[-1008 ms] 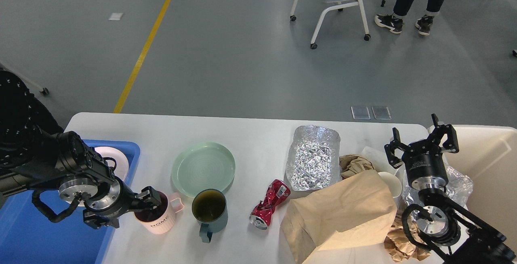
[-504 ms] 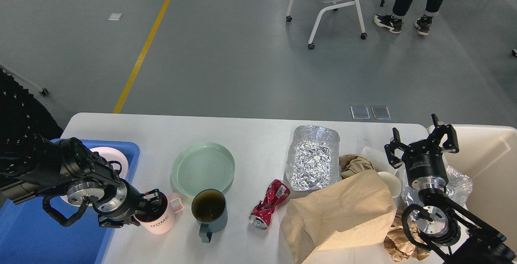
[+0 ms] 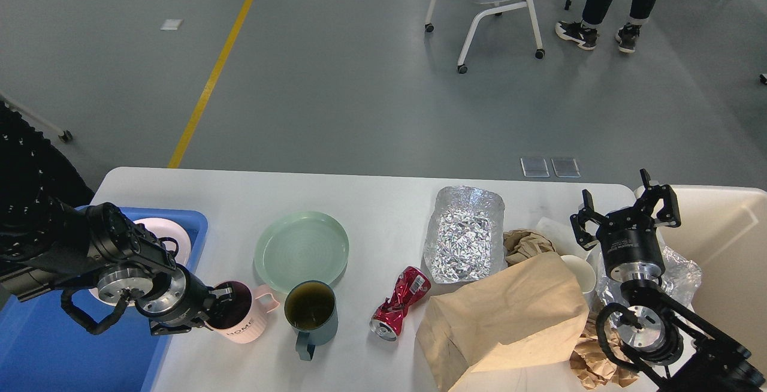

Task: Tidy desktop
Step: 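Lift the pink mug and place it on the blue tray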

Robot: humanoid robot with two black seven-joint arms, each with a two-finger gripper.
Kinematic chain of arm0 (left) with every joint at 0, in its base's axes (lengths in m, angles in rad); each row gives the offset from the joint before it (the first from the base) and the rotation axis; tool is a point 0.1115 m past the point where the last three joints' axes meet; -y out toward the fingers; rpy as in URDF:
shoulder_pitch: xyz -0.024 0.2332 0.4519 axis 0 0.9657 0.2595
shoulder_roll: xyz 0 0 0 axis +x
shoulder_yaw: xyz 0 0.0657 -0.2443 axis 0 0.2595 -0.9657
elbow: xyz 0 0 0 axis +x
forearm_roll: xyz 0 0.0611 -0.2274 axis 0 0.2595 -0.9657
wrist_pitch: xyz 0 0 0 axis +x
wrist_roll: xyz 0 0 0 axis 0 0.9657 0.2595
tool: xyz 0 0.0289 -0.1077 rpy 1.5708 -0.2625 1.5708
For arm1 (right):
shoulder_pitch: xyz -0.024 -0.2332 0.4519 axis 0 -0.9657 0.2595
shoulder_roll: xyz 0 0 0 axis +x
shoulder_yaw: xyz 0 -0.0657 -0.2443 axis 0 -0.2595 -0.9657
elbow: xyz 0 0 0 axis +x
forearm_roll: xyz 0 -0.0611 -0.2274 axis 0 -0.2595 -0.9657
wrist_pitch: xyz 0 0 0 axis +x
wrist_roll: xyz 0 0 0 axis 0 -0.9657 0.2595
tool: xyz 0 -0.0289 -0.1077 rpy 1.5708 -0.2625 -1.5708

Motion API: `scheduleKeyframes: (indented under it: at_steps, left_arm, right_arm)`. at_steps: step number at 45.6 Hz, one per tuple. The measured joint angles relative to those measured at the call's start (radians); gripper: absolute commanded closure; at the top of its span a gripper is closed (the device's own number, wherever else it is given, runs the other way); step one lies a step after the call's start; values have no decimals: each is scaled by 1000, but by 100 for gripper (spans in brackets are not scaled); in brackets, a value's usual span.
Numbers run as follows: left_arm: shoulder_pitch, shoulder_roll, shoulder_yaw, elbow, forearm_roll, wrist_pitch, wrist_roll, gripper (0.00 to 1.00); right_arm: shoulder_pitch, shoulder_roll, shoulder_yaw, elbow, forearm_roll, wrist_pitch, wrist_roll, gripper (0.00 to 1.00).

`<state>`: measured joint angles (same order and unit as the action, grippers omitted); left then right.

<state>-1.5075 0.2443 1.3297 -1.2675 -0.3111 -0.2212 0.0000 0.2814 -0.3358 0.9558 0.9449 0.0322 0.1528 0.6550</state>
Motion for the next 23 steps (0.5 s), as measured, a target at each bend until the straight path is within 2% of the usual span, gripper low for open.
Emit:
scheduleKeyframes:
  at_steps: [7,12,18,23]
  left_arm:
    - [-30,26,5,-15,3,-19,0,100]
    - [-104,62,16,-51,7,-65,1,100]
    - [-261,76,65,-133,16,-127,6,100]
    - [-438,77,111,-230,46,-184,45,100]
  right_arm:
    - [0,0,0,0,0,0,0,0]
    - [0,0,0,0,0,0,0,0]
    - [0,0,0,0,0,0,0,0]
    - [0,0,0,0,0,0,0,0]
